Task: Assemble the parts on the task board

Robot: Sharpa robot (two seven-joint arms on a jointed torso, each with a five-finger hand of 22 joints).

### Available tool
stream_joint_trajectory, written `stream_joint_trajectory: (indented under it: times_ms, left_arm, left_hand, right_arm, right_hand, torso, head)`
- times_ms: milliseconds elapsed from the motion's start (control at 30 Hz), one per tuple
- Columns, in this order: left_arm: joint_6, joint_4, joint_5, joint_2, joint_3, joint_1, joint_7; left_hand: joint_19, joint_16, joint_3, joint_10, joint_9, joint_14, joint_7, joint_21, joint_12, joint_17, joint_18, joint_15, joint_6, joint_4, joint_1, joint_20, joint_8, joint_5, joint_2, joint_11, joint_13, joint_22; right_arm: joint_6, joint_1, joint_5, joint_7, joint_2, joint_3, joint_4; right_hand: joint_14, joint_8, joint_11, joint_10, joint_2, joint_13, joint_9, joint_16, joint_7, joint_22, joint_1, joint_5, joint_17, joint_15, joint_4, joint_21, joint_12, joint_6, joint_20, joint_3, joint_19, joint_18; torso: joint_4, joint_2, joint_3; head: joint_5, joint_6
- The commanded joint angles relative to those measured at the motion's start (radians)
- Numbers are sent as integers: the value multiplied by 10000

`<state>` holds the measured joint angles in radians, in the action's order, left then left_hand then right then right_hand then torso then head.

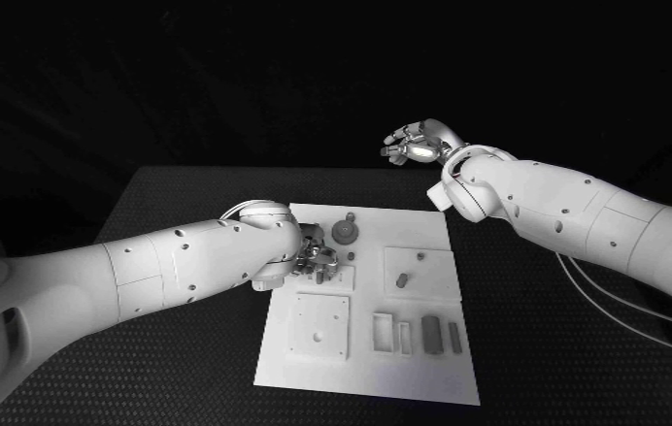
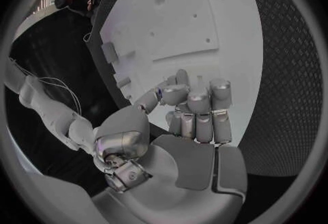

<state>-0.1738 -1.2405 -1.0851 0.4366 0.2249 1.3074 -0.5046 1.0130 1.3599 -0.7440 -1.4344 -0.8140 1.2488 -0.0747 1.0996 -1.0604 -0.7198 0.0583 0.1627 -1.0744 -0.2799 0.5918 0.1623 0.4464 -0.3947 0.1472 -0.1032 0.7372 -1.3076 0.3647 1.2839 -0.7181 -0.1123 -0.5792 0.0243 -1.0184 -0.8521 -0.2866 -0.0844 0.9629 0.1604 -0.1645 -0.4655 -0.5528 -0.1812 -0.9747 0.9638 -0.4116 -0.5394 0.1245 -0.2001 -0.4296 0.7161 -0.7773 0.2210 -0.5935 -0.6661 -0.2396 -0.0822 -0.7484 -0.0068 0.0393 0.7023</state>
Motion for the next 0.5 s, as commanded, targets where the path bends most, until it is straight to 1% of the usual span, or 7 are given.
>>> stream_joint_trajectory:
  times_ms: [33, 133, 433, 467, 500]
  left_arm:
    - [-442, -13, 638, -43, 77, -115, -100]
    - [-388, 23, 683, -47, 76, -114, -97]
    - [-318, 84, 641, -65, 73, -113, -100]
    - [-326, 85, 628, -63, 72, -113, -99]
    - [-335, 85, 625, -57, 72, -113, -105]
  left_hand:
    - [-21, 43, -220, 360, 5, 238, 1061, -45, -29, 19, 166, 378, -1719, 120, -30, 990, -33, -37, 136, -363, -16, -143]
    - [-28, 48, -232, 363, 11, 233, 1060, -46, -31, 27, 165, 378, -1720, 109, -91, 989, -32, 10, 201, -364, -23, -148]
    - [-27, 52, -235, 363, 15, 231, 1061, -45, -35, 32, 164, 380, -1721, 101, -144, 989, -30, 37, 232, -364, -28, -150]
    - [-24, 53, -229, 363, 18, 230, 1061, -45, -37, 36, 164, 382, -1723, 108, -181, 988, -28, 72, 235, -364, -31, -150]
    - [-20, 57, -224, 363, 24, 229, 1062, -49, -43, 44, 166, 389, -1724, 138, -255, 990, -26, 206, 238, -365, -37, -148]
  right_arm:
    - [-115, -2, 3, -57, 6, -4, 0]
    - [-118, -2, 3, -57, 12, -3, 6]
    - [-122, -3, 3, -59, 25, -2, 19]
    - [-123, -3, 3, -59, 23, -2, 15]
    - [-126, -3, 3, -59, 23, -2, 15]
  right_hand:
    - [39, -21, -768, -1907, -29, 18, 18, 30, -157, -10, 30, -69, -12, 58, -3, 46, 37, -204, 18, 61, 40, -13]
    - [40, -22, -769, -1906, -28, 20, 18, 31, -157, -11, 30, -71, -12, 58, -3, 47, 37, -204, 18, 61, 40, -13]
    - [41, -23, -769, -1907, -30, 28, 21, 35, -156, -15, 29, -80, -15, 59, -2, 51, 40, -205, 19, 63, 41, -13]
    - [41, -23, -769, -1907, -29, 29, 22, 35, -156, -15, 29, -81, -15, 59, -2, 51, 40, -205, 19, 63, 42, -13]
    - [41, -23, -769, -1907, -29, 30, 22, 36, -156, -16, 29, -82, -16, 59, -2, 52, 41, -205, 19, 64, 42, -13]
  torso:
    - [2, 1, 0]
    - [2, -4, 2]
    - [3, 0, 4]
    - [5, 0, 3]
    - [4, -1, 0]
  head:
    - [-4, 6]
    - [-5, 3]
    - [0, 1]
    - [0, 2]
    - [1, 2]
